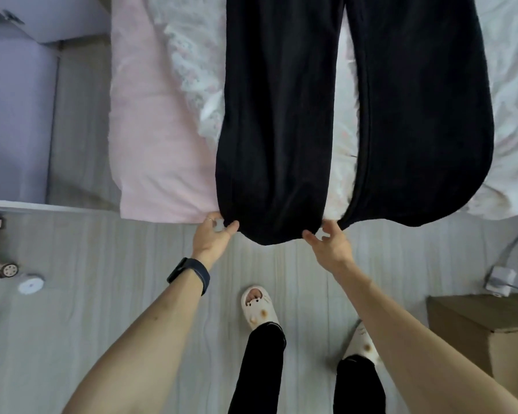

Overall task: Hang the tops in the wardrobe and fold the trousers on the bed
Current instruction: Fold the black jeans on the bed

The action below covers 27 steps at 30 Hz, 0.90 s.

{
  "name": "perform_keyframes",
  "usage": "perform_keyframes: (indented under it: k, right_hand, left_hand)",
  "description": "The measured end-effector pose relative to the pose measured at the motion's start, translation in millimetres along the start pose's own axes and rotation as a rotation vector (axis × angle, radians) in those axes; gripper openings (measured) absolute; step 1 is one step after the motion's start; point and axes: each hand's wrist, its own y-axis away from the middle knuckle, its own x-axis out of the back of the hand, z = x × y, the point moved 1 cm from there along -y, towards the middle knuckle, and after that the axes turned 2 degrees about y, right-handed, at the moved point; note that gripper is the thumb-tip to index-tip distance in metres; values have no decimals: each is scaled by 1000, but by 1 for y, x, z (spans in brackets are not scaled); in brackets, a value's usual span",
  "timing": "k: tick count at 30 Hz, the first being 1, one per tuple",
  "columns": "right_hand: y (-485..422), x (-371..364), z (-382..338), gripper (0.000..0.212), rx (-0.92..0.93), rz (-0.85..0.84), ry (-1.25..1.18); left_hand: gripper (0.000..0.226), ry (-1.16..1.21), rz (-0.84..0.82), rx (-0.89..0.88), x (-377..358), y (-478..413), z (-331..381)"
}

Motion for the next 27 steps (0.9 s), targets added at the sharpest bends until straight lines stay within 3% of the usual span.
perform_keyframes:
  k: [2, 6, 10, 12, 17, 20, 22, 25, 27]
  right_hand:
    - [6, 0, 3, 15, 26, 99, 29]
    - [35, 20, 18, 22, 23, 330, 4]
    - [45, 22, 17, 16, -85, 156, 86]
    - [37, 26, -1, 9, -70, 114, 101]
    - [12, 49, -78, 32, 174, 328, -20]
    - [-5, 57, -120, 32, 203, 395, 52]
    - [-14, 61, -137, 32, 190, 382, 114]
    - [-17, 66, -142, 37, 143, 410, 150]
    - [-13, 72, -135, 38, 69, 445, 108]
  left_hand:
    - [19, -56, 4, -95, 7, 5, 2]
    - [19, -213, 69, -186, 25, 38, -18]
    - [17, -167, 50, -40, 19, 59, -15]
    - [14, -222, 57, -77, 19, 55, 4]
    - [37, -198, 305, -357, 31, 27, 87]
    - [45, -256, 295, -271, 33, 1, 133]
    - [43, -415, 310, -260, 39, -7, 147]
    - [35, -822, 396, -386, 49, -3, 150]
    - [32, -974, 351, -444, 50, 3, 150]
